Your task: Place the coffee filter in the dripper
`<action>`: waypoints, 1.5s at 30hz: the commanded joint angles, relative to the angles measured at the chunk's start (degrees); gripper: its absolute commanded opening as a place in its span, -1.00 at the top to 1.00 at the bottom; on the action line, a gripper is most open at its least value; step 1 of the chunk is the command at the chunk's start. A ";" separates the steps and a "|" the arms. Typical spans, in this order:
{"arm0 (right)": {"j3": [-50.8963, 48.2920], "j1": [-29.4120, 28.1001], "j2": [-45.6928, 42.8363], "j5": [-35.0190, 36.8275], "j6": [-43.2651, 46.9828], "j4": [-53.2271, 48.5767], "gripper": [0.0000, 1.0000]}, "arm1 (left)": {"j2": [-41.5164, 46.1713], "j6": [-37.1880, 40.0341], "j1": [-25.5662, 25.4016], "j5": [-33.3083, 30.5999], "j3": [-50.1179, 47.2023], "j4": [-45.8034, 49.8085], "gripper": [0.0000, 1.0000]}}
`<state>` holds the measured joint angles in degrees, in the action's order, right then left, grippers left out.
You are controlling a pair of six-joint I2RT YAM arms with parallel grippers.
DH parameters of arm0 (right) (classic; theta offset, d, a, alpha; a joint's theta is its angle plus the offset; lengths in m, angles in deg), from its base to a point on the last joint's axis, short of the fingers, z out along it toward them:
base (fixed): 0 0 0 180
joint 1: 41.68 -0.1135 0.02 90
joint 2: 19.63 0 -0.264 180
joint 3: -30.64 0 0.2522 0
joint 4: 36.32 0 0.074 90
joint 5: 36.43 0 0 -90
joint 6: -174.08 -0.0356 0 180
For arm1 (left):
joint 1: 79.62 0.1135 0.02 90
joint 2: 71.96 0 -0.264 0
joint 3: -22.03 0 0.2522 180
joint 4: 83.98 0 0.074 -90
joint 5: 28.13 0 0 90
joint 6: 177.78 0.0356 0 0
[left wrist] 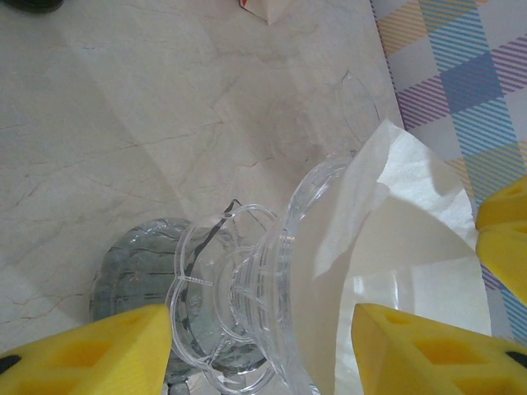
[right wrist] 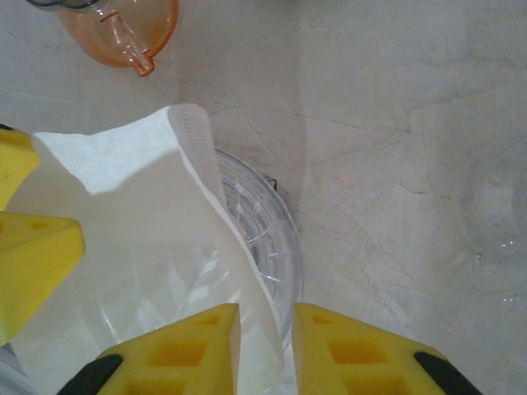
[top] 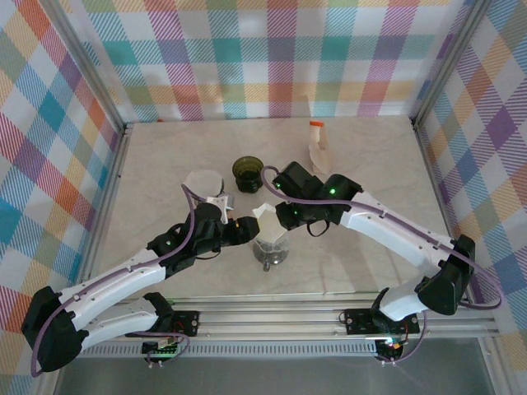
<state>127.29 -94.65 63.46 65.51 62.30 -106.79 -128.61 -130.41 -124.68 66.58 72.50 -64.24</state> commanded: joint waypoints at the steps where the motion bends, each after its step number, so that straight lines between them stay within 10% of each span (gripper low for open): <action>1: 1.84 -0.64 1.19 -0.34 0.42 -1.40 0.59 | -0.13 -0.45 0.54 0.56 0.38 -0.35 -0.20; 6: 1.91 -0.82 1.46 0.15 0.27 -1.48 0.62 | -0.22 -0.49 0.52 0.60 0.38 -0.43 -0.20; 12: 2.09 -0.82 1.15 2.74 0.67 -1.44 0.01 | -0.16 -0.50 0.52 0.65 0.30 -0.42 -0.20; 27: 3.55 -0.82 3.55 1.55 1.26 -3.01 1.00 | 0.07 -0.57 0.52 0.81 0.42 -0.39 -0.25; 35: 6.00 -1.76 6.34 6.28 1.79 -7.46 1.00 | 2.71 -1.25 0.56 0.65 0.85 -0.07 -0.54; 45: 7.70 -4.46 10.55 11.52 2.05 -9.82 1.00 | 4.27 -1.85 0.59 0.20 -0.67 -0.31 -0.29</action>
<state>132.87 -98.43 73.10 74.56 63.83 -114.26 -125.83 -132.14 -124.68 66.93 72.48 -64.24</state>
